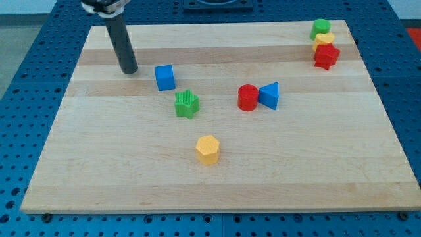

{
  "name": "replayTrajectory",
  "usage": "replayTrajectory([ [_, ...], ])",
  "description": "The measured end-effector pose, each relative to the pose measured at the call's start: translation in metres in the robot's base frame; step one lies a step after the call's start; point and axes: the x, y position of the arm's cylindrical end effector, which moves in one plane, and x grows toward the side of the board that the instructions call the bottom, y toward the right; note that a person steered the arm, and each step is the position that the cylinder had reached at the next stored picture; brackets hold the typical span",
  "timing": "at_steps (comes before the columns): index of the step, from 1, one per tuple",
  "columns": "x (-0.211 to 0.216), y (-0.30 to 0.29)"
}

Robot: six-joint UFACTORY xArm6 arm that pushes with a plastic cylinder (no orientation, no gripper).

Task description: Move the blue cube to the red circle

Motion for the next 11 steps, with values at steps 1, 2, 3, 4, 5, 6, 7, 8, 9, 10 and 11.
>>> replayTrajectory([
  [1,0.014,0.001],
  [2,0.014,0.024],
  [3,0.014,0.055],
  [4,0.021,0.087],
  [5,0.040,0.111],
  [6,0.057,0.118],
  [7,0.057,0.139],
  [8,0.048,0.159],
  [9,0.046,0.189],
  [10,0.070,0.208],
  [11,0.074,0.221],
])
